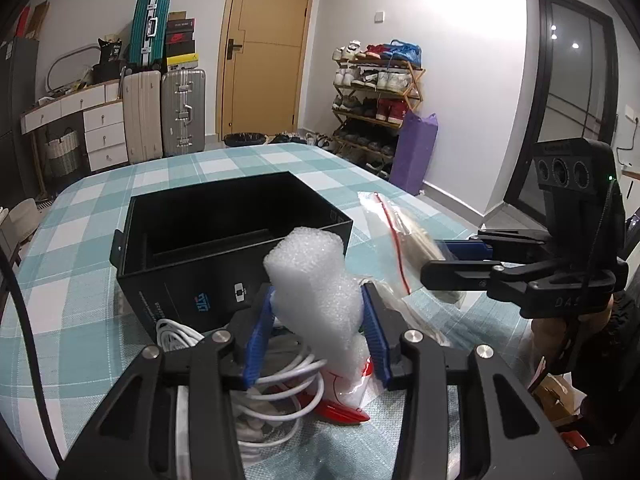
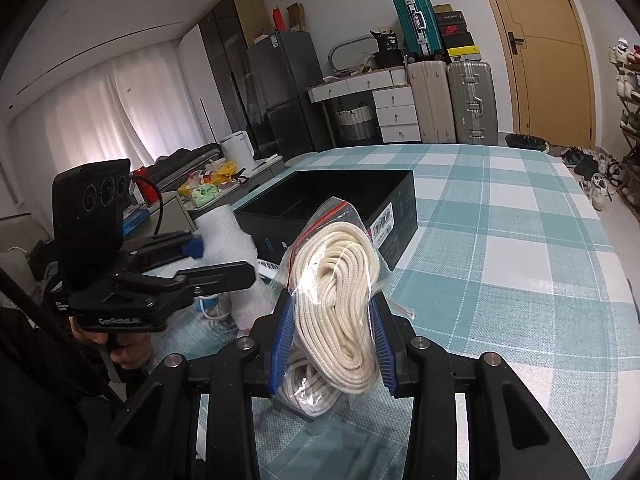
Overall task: Organize soft objects
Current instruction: 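Carry the rope bag and foam over the black box with both grippers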
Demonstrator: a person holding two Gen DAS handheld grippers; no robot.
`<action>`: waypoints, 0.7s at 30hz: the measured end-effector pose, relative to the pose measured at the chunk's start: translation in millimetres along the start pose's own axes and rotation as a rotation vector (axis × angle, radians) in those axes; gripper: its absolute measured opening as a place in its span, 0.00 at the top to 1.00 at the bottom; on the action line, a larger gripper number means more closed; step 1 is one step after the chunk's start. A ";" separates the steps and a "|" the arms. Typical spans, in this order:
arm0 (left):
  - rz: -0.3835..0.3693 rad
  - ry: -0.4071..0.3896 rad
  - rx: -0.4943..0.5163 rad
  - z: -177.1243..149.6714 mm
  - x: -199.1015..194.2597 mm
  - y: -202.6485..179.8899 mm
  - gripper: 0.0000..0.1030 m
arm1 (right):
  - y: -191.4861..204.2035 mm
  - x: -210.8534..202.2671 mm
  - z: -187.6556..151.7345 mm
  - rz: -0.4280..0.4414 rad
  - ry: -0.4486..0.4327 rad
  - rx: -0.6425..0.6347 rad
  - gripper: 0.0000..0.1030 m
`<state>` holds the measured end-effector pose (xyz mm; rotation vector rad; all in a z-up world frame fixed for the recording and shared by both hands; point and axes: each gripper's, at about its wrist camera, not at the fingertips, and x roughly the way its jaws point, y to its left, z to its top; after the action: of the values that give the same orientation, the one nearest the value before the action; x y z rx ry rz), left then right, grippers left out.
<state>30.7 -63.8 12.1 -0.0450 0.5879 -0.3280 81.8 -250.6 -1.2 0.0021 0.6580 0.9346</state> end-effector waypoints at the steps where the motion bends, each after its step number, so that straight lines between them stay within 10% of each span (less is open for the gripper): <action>1: -0.006 -0.004 -0.002 0.2 -2.1 -0.4 0.61 | 0.2 1.0 0.9 0.000 -0.001 -0.001 0.64; 21: 0.051 -0.116 -0.049 27.9 -45.2 19.3 0.61 | 20.6 -12.4 25.6 -0.023 -0.074 -0.012 0.64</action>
<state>16.3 -32.6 57.0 -0.0957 0.4814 -0.2599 74.8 -240.3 31.6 0.0178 0.5826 0.9119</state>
